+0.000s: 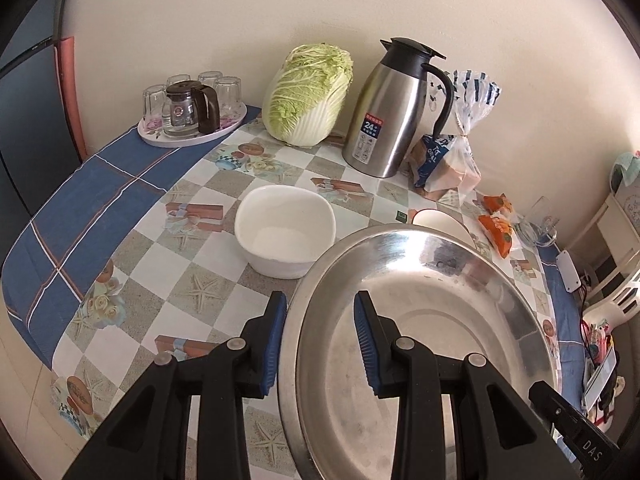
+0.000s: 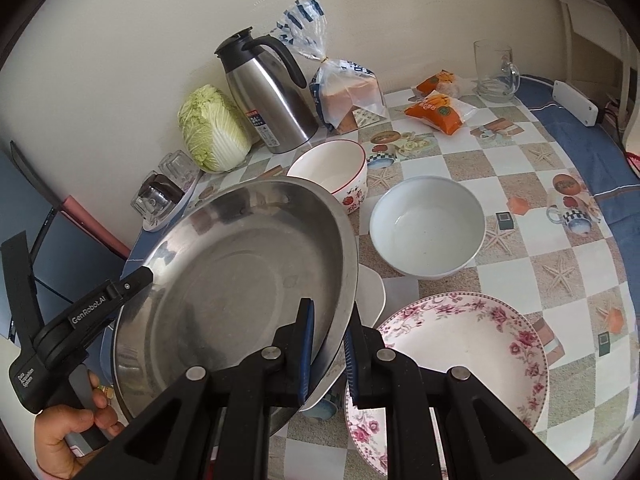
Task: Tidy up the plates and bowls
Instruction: 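Lift the steel basin with the left gripper and carry it toward the white bowls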
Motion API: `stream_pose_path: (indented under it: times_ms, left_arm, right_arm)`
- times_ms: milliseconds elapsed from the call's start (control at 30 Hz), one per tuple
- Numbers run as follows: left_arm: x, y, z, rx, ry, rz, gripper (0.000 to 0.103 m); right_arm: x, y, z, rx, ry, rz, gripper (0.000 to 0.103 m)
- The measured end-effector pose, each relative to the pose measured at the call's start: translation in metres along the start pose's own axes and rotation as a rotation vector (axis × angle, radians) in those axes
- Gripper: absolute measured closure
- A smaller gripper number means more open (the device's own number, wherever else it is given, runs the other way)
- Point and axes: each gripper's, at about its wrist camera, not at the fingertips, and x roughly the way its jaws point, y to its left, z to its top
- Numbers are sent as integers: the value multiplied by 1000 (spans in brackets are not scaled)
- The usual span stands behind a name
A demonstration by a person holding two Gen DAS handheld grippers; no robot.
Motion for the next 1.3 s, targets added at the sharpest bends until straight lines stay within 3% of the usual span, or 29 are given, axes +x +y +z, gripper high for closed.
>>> stream_pose_path:
  times_ms: [567,1100,1300]
  left_arm:
    - [2,-34,-9,99,21,-31,68]
    - [41,-16,-20,81,150,22,68]
    - [51,-11,-21,59,164,46,68]
  right_arm:
    - [-20,-30,1,27,-30,-37,87]
    - [27,-35,-6,39,94,-70,87]
    - [39,-35,-7,46,116,-70,87]
